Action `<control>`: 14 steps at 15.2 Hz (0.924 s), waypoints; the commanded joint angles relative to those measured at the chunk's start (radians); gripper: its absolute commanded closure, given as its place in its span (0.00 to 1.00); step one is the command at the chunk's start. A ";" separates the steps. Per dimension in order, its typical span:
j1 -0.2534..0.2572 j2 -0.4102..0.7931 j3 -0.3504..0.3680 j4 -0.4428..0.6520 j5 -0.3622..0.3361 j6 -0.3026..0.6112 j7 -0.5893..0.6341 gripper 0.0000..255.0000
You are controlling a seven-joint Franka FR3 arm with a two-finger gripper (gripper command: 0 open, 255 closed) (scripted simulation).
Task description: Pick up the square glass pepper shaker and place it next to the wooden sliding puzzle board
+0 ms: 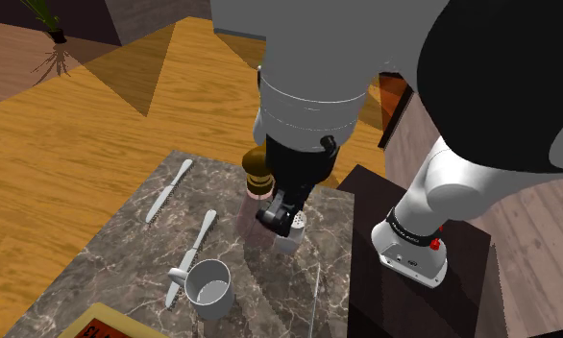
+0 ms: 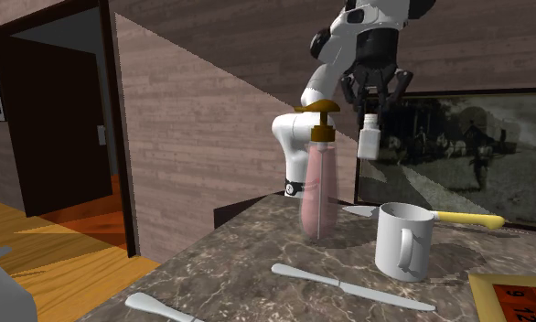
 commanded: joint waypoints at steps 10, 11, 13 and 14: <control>-0.276 0.404 0.517 0.375 -0.172 0.081 0.354 1.00; -0.331 0.452 0.599 0.406 -0.213 0.085 0.395 1.00; -0.338 0.449 0.609 0.381 -0.208 0.111 0.392 1.00; -0.340 0.449 0.614 0.369 -0.208 0.124 0.391 1.00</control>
